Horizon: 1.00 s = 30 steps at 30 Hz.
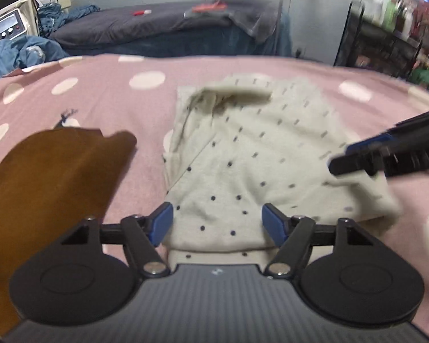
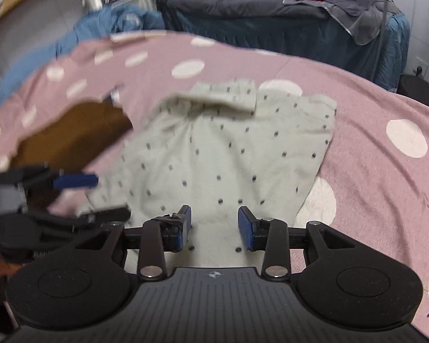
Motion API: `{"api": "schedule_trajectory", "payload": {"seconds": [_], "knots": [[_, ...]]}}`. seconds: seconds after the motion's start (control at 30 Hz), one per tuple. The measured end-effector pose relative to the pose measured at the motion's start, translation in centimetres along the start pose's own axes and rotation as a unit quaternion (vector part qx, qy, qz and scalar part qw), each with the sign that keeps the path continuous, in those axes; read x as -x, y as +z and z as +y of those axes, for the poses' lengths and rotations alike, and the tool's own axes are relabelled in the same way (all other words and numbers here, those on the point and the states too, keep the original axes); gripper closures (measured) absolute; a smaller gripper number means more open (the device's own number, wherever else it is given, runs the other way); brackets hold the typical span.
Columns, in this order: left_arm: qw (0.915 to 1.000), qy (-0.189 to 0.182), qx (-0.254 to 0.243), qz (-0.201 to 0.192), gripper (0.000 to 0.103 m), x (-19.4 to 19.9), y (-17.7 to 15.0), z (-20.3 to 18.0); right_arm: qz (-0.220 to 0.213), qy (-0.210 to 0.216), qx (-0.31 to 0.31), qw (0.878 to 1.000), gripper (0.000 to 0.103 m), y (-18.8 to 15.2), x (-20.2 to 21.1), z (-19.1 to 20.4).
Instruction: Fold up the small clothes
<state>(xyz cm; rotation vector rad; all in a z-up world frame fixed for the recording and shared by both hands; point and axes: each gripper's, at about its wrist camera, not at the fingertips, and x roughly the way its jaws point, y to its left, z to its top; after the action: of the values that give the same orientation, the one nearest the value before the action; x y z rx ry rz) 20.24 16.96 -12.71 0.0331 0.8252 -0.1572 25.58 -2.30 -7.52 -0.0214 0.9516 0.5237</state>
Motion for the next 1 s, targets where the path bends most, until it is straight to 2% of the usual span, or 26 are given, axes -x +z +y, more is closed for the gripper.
{"api": "schedule_trajectory", "payload": {"seconds": [0.03, 0.07, 0.13, 0.23, 0.3, 0.33, 0.43, 0.53, 0.63, 0.7, 0.9, 1.0], "knots": [[0.9999, -0.01, 0.003, -0.012, 0.012, 1.2, -0.3, 0.3, -0.013, 0.0, -0.008, 1.0, 0.032, 0.3, 1.0, -0.5], [0.9998, -0.014, 0.007, -0.014, 0.006, 2.1, -0.5, 0.6, -0.021, -0.004, -0.018, 1.0, 0.017, 0.4, 1.8, -1.0], [0.999, -0.032, 0.029, -0.006, 0.004, 3.5, -1.1, 1.4, -0.025, -0.001, -0.048, 0.999, 0.001, 0.3, 2.7, -2.6], [0.9929, -0.082, 0.083, 0.023, 0.007, 3.4, -2.7, 2.8, -0.019, 0.02, -0.1, 0.995, 0.001, -1.0, 2.5, -5.1], [0.983, -0.114, 0.139, 0.036, 0.012, 2.6, -4.1, 4.1, -0.006, 0.037, -0.15, 0.988, 0.004, -2.4, 1.7, -6.7], [0.9782, -0.124, 0.163, 0.036, 0.013, 2.0, -4.6, 4.6, -0.001, 0.052, -0.171, 0.984, 0.009, -2.9, 1.3, -7.4], [0.9694, -0.142, 0.198, 0.031, 0.016, 0.5, -4.9, 5.1, -0.003, 0.089, -0.216, 0.972, 0.012, -3.9, 0.3, -8.6], [0.9685, -0.137, 0.206, 0.029, 0.016, -0.4, -4.5, 4.8, -0.005, 0.097, -0.224, 0.97, 0.012, -3.4, -0.8, -8.8], [0.9617, -0.145, 0.231, 0.024, 0.016, -1.6, -3.7, 4.9, -0.01, 0.099, -0.235, 0.967, 0.012, -2.3, -2.2, -9.2], [0.9616, -0.143, 0.233, 0.024, 0.017, -2.4, -2.9, 4.8, -0.015, 0.102, -0.247, 0.964, 0.014, -1.3, -3.2, -9.6], [0.9716, -0.118, 0.201, 0.044, 0.037, -4.8, 0.0, 3.2, -0.021, 0.104, -0.251, 0.962, 0.015, 1.2, -5.6, -10.0], [0.9736, -0.11, 0.194, 0.05, 0.039, -5.4, 0.6, 2.8, -0.027, 0.104, -0.252, 0.962, 0.016, 1.7, -6.2, -10.0]]}}
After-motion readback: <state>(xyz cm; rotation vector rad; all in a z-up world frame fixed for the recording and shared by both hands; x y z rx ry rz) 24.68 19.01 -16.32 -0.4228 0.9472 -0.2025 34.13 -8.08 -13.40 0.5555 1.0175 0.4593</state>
